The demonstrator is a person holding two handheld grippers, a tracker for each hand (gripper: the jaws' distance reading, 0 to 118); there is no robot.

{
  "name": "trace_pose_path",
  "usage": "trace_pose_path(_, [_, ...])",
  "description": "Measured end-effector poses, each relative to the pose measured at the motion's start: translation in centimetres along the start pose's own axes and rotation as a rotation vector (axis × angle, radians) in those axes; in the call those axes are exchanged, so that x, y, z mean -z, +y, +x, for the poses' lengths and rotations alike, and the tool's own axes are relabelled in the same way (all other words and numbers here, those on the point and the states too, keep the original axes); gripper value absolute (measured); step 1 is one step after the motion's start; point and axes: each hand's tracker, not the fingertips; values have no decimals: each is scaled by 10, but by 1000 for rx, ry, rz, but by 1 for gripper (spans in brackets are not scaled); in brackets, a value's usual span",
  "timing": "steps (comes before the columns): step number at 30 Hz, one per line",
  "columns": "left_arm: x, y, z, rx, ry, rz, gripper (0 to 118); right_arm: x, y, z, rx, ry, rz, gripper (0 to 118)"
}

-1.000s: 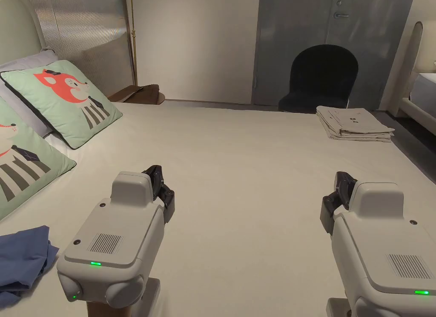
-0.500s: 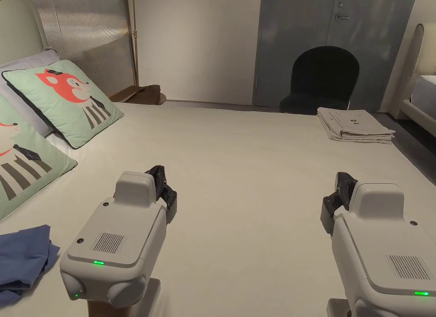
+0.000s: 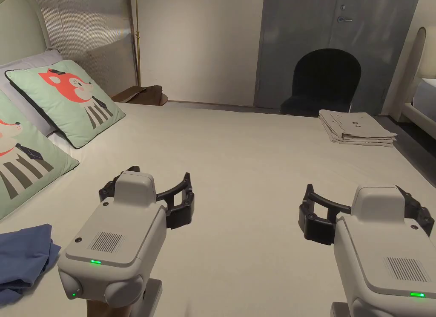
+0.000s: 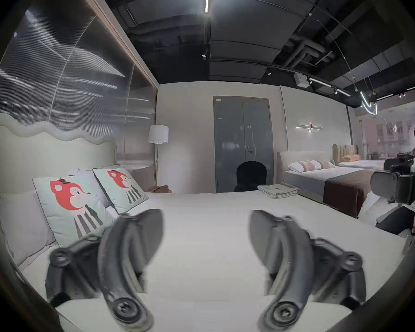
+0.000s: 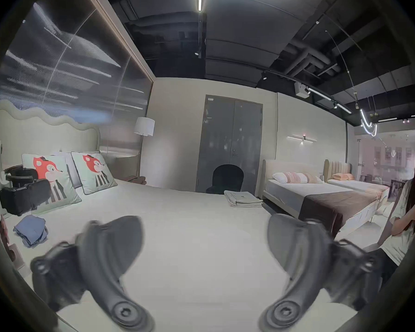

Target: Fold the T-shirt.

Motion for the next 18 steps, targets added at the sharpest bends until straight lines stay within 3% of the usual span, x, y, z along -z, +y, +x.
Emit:
trace_pose_path(2, [0, 0, 1, -4, 8, 2, 106, -2, 0, 0, 0, -6, 14, 114])
trace_pose_path(3, [0, 1, 0, -9, 8, 5, 110, -2, 1, 1, 2, -4, 12, 114])
trace_pose_path(18, [-3, 2, 2, 12, 16, 21, 110, -4, 0, 5, 17, 4, 11, 114])
